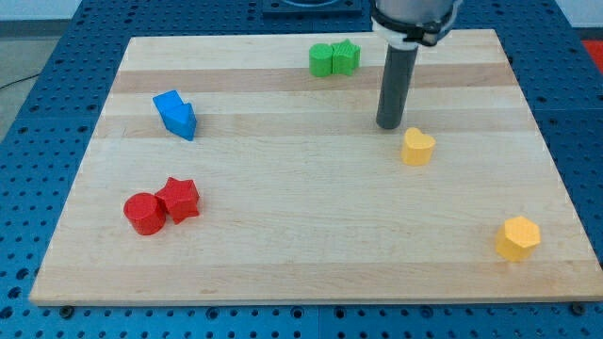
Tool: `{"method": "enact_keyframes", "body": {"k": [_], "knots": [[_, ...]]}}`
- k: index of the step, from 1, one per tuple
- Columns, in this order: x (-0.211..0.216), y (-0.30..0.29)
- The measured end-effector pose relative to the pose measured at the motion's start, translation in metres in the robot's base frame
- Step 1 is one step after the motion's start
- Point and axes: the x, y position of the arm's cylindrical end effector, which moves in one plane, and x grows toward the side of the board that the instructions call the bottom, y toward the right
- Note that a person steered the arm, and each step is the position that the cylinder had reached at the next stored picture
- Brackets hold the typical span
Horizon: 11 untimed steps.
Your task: Move the yellow heart left to the yellow hexagon
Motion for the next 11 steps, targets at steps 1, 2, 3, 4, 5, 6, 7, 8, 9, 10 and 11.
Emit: {"method": "enact_keyframes", "body": {"k": [1, 2, 3, 4, 5, 6, 7, 8, 9, 10, 11], "knots": [[0.019, 0.018], [0.056, 0.02], [0.078, 0.02], [0.095, 0.028], [0.102, 0.04], [0.116, 0.042], [0.133, 0.042], [0.139, 0.038], [0.14, 0.022], [0.15, 0.022], [0.157, 0.031]]}}
